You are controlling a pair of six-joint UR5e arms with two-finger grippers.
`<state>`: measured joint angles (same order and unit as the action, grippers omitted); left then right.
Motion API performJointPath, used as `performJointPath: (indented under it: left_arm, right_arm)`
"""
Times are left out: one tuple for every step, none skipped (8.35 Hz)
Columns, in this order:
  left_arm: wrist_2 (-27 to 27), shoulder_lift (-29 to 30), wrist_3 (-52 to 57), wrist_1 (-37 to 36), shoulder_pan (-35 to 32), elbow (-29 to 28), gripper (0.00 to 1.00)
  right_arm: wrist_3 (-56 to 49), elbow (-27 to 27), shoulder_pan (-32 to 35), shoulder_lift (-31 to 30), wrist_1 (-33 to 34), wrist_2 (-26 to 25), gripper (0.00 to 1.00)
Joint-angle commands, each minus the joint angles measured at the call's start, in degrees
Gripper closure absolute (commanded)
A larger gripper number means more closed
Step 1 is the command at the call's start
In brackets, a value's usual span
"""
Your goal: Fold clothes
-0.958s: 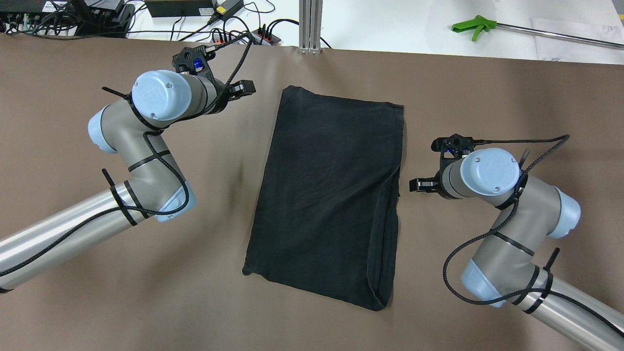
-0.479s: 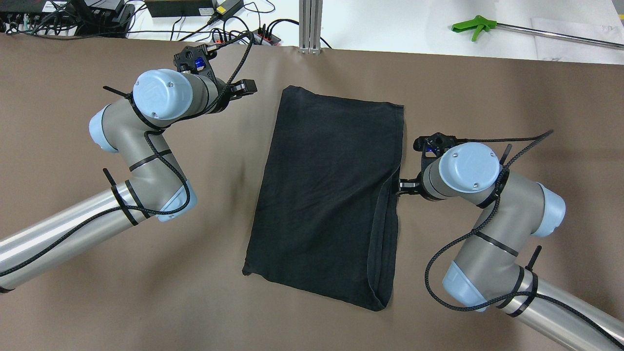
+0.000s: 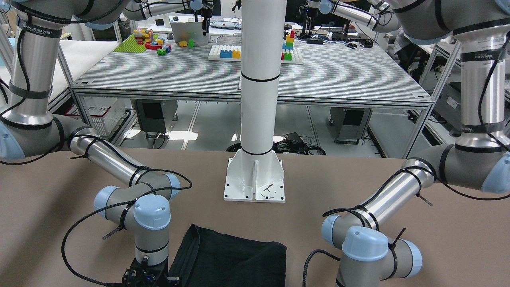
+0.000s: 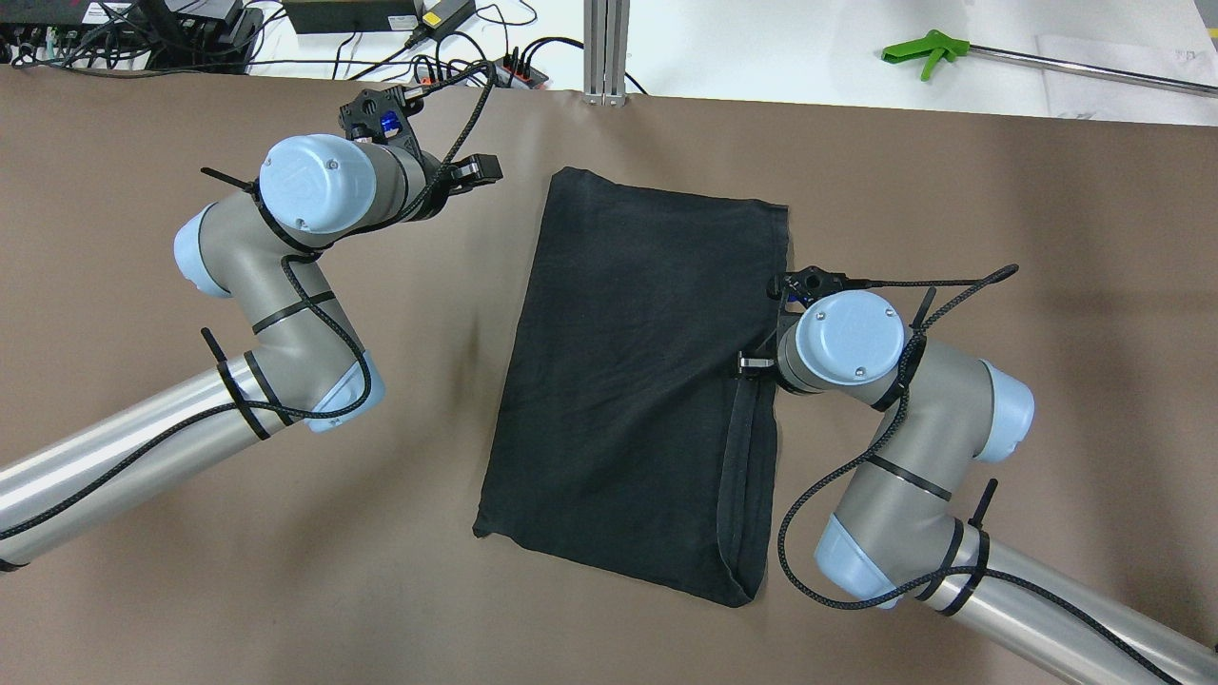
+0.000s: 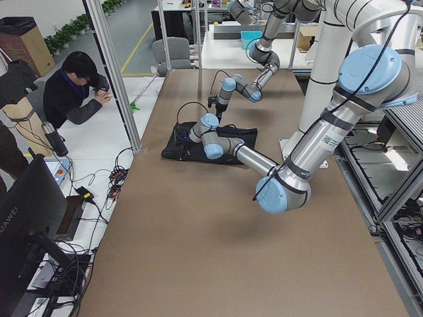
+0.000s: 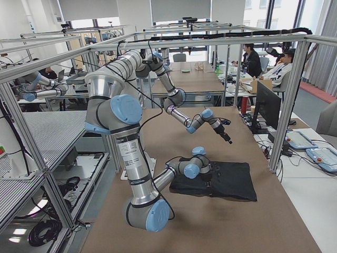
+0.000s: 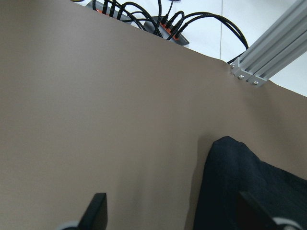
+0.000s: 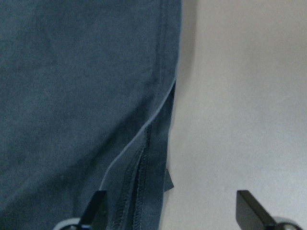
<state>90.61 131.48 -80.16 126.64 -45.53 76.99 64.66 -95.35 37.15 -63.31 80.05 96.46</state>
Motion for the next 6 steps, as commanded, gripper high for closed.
performJointPath:
  left_arm:
    - [0.1,-0.1,0.0,0.0,0.0,0.0,0.05]
    - [0.1,-0.1,0.0,0.0,0.0,0.0,0.05]
    - [0.1,0.0,0.0,0.0,0.0,0.0,0.05]
    - [0.1,0.0,0.0,0.0,0.0,-0.1,0.05]
    - [0.1,0.1,0.0,0.0,0.0,-0.1,0.05]
    - [0.2,0.1,0.1,-0.2,0.2,-0.1,0.05]
  right_arm:
    - [0.2,0.9,-0.6,1.6,-0.9,-0.6,0.06]
    - [0.1,1.7,-0.6,2.0,-0.9,-0.9,0.06]
    - [0.0,2.8,-0.7,2.0,-1.3,-1.6,0.06]
    - [-0.1,3.1,-0.9,2.0,-1.3,-2.4,0.06]
    - [-0.1,3.8,-0.9,2.0,-1.6,-2.5,0.06]
    - [-0.1,4.7,-0.9,2.0,-2.5,-2.5,0.06]
